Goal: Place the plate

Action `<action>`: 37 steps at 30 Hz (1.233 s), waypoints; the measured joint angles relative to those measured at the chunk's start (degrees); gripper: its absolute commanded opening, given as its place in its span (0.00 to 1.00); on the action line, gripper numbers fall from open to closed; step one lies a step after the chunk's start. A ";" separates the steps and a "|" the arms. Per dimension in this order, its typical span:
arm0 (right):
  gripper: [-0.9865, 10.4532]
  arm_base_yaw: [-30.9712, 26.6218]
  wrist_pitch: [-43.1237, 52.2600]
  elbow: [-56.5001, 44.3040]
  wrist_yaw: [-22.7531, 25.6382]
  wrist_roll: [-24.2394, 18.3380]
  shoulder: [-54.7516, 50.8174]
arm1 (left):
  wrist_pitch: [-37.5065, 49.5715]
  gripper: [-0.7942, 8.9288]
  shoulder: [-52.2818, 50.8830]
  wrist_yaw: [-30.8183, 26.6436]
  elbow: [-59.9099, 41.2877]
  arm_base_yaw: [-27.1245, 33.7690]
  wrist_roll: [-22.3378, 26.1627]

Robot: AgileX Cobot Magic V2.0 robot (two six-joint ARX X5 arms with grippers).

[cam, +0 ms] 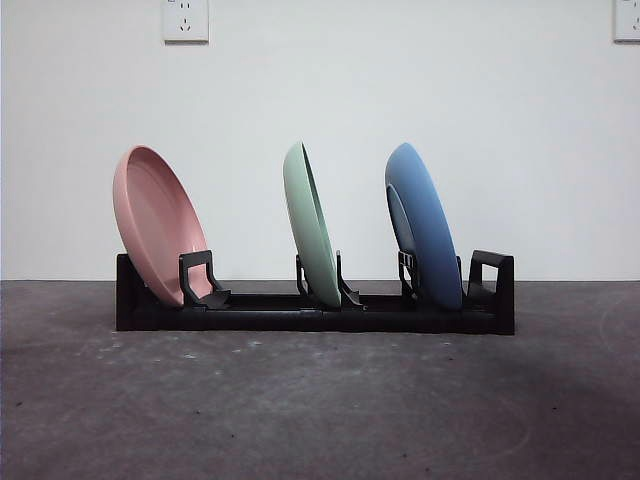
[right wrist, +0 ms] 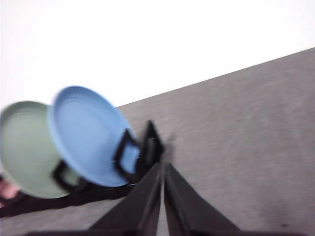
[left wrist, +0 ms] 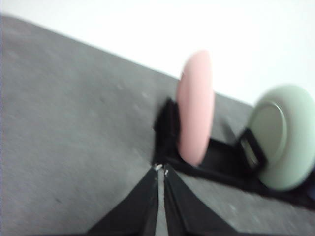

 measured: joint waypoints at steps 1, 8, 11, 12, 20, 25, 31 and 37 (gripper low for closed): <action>0.10 0.00 -1.31 1.46 -1.33 0.39 0.81 | -1.33 0.10 1.64 0.94 1.53 -0.09 0.00; 0.10 0.04 -9.60 13.92 -11.41 0.55 8.57 | -9.09 0.10 14.45 12.76 14.80 -0.59 0.74; 0.10 0.09 -11.08 19.17 -15.50 0.44 11.89 | -11.30 0.10 19.52 17.40 19.78 -1.86 1.22; 0.10 0.11 -11.87 20.94 -16.96 0.28 13.00 | -12.13 0.10 20.94 18.27 21.24 -2.49 1.53; 0.10 0.48 -22.23 31.61 -29.53 -4.85 21.57 | -19.56 0.10 27.34 21.22 30.42 -9.62 6.03; 0.10 1.55 -26.58 35.34 -31.52 -10.49 26.53 | -22.16 0.10 28.48 25.53 33.05 -14.58 10.05; 0.10 3.65 -26.58 36.52 -35.34 -14.19 30.67 | -22.34 0.10 30.08 28.46 33.33 -17.18 14.58; 0.10 4.98 -26.58 36.52 -34.91 -15.39 31.91 | -18.47 0.12 31.30 28.48 33.33 -17.29 17.07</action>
